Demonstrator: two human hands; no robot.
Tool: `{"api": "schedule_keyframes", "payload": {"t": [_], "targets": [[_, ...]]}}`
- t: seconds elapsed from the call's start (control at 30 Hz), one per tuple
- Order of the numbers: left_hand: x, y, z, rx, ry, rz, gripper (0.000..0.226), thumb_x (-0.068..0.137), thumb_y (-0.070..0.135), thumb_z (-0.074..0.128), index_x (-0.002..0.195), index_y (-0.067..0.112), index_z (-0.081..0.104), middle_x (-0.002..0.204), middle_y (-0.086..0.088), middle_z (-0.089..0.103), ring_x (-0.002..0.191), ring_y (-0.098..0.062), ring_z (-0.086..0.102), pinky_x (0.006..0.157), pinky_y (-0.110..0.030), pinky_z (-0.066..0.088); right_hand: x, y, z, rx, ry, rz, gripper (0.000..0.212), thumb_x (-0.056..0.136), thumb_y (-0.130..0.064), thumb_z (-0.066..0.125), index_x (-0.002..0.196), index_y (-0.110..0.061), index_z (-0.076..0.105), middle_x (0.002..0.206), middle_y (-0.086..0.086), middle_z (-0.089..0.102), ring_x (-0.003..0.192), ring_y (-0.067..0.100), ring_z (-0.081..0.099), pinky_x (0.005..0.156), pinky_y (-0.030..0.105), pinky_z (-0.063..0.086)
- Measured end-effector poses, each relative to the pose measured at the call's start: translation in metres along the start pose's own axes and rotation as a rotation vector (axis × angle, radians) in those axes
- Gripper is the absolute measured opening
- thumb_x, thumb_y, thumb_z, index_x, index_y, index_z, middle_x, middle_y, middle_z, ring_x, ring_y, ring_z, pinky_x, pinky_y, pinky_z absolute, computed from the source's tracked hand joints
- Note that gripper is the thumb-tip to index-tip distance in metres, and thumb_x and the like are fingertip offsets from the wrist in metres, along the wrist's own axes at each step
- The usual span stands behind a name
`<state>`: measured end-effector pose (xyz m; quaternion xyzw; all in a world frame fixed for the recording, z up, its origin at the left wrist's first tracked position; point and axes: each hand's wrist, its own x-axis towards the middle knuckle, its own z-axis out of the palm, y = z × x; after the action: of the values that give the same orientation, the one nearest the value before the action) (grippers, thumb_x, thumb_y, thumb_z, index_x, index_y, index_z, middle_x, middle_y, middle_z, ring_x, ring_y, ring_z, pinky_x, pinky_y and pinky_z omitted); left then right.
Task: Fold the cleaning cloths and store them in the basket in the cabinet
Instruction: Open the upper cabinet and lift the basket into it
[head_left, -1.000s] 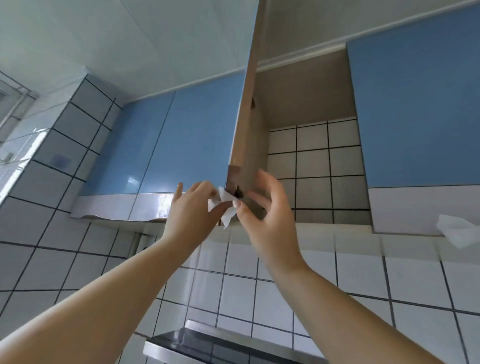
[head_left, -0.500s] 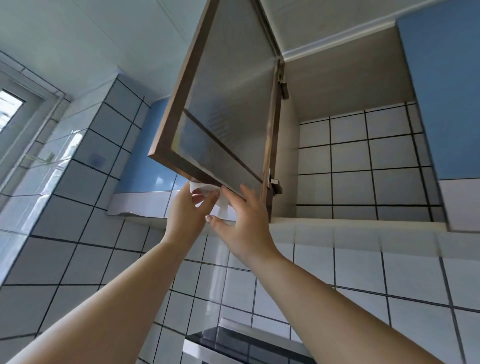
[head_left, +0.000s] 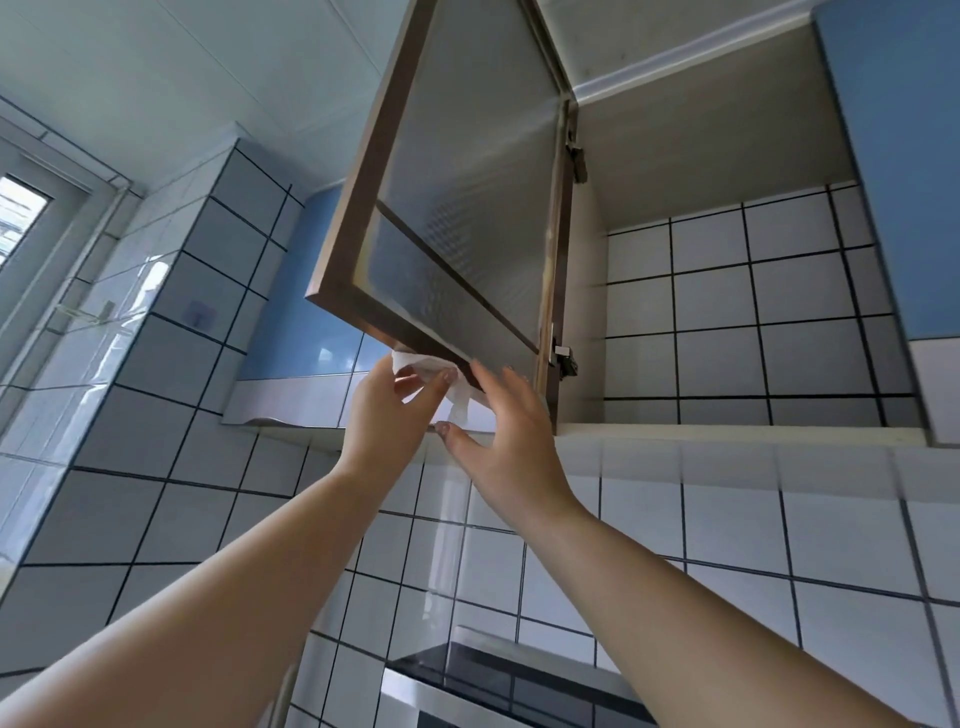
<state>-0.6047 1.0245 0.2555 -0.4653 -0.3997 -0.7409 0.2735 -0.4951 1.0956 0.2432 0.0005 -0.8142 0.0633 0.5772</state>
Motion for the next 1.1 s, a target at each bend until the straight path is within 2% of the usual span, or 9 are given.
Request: {"api": "schedule_keyframes", "payload": {"t": [0.1,0.17,0.27,0.4,0.47,0.57,0.63,0.77,1.1], "targets": [[-0.011,0.006,-0.001,-0.060,-0.001,-0.071,0.010,0.084,0.026,0.068,0.086,0.035,0.064,0.109,0.005,0.068,0.109,-0.012,0.061,0.085,-0.031,0.051,-0.005,0.001,-0.011,0.002,-0.007,0.011,0.067,0.087,-0.039,0.061,0.145,-0.028,0.030,0.155,0.000,0.021,0.144,0.016,0.012,0.116,0.038,0.022],[-0.020,0.009,-0.001,-0.090,0.004,-0.124,0.018,0.084,0.028,0.068,0.101,0.029,0.062,0.119,0.008,0.062,0.117,-0.010,0.056,0.086,-0.027,0.047,-0.009,0.001,-0.017,0.004,-0.012,0.022,0.066,0.088,-0.040,0.060,0.146,-0.029,0.030,0.156,0.000,0.019,0.145,0.016,0.010,0.115,0.035,0.021],[-0.036,0.015,-0.005,-0.113,-0.008,-0.164,0.047,0.084,0.027,0.069,0.127,0.022,0.052,0.129,0.011,0.054,0.118,-0.009,0.054,0.094,-0.031,0.046,-0.021,0.002,-0.022,-0.002,-0.041,0.056,0.066,0.088,-0.041,0.059,0.146,-0.030,0.028,0.157,0.000,0.017,0.145,0.016,0.010,0.115,0.037,0.020],[-0.070,0.029,-0.008,-0.071,-0.038,-0.181,0.052,0.086,0.021,0.066,0.133,0.028,0.045,0.108,0.027,0.054,0.109,-0.002,0.056,0.089,-0.022,0.045,-0.044,0.000,-0.034,0.002,-0.066,0.066,0.066,0.088,-0.041,0.059,0.146,-0.028,0.029,0.156,0.000,0.018,0.145,0.016,0.011,0.116,0.039,0.020],[-0.089,0.039,-0.010,-0.021,-0.061,-0.194,0.061,0.087,0.019,0.065,0.141,0.026,0.037,0.114,0.025,0.049,0.114,-0.004,0.051,0.089,-0.023,0.042,-0.060,-0.001,-0.044,0.036,-0.078,0.088,0.066,0.089,-0.039,0.059,0.146,-0.027,0.029,0.156,-0.001,0.018,0.144,0.015,0.012,0.114,0.033,0.019],[-0.121,0.054,-0.013,0.036,-0.091,-0.223,0.064,0.086,0.019,0.065,0.143,0.023,0.035,0.137,0.009,0.046,0.124,-0.010,0.047,0.093,-0.026,0.042,-0.090,0.000,-0.060,0.054,-0.113,0.125,0.066,0.090,-0.038,0.059,0.146,-0.026,0.028,0.156,-0.001,0.019,0.144,0.015,0.013,0.114,0.030,0.018],[-0.144,0.064,-0.013,0.092,-0.085,-0.259,0.064,0.086,0.021,0.066,0.142,0.024,0.036,0.141,0.005,0.045,0.124,-0.009,0.047,0.094,-0.026,0.042,-0.112,0.000,-0.074,0.074,-0.154,0.168,0.065,0.090,-0.037,0.058,0.147,-0.026,0.027,0.157,0.000,0.016,0.145,0.015,0.010,0.115,0.031,0.016],[-0.195,0.091,-0.007,0.154,-0.097,-0.334,0.060,0.085,0.025,0.067,0.139,0.025,0.041,0.139,0.008,0.047,0.121,-0.006,0.050,0.099,-0.030,0.044,-0.159,0.003,-0.105,0.145,-0.186,0.250,0.065,0.090,-0.035,0.058,0.147,-0.025,0.027,0.156,0.000,0.018,0.144,0.014,0.012,0.114,0.029,0.015],[-0.359,0.164,0.012,0.310,-0.125,-0.569,0.050,0.086,0.026,0.067,0.133,0.027,0.048,0.129,0.016,0.052,0.114,0.002,0.052,0.083,-0.012,0.045,-0.322,0.003,-0.163,0.358,-0.350,0.476,0.066,0.087,-0.031,0.064,0.144,-0.023,0.033,0.151,0.000,0.030,0.140,0.014,0.023,0.115,0.031,0.021]]}}
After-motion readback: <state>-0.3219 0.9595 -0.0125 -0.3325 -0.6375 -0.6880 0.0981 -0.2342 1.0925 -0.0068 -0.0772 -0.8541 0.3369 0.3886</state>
